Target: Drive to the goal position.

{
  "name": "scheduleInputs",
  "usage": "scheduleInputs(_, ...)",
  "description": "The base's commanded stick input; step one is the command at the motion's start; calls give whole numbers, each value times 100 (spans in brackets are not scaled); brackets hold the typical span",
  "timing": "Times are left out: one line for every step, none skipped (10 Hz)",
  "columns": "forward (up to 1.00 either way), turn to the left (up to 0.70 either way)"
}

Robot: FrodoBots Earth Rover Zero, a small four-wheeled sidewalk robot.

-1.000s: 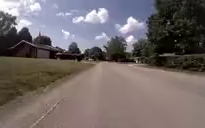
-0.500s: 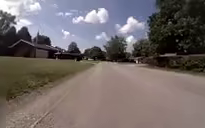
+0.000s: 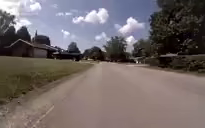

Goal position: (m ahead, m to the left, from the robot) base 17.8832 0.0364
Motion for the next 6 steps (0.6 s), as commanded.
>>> scheduleInputs(100,3)
scheduleInputs(100,3)
scheduleInputs(100,3)
scheduleInputs(100,3)
scheduleInputs(100,2)
scheduleInputs(100,2)
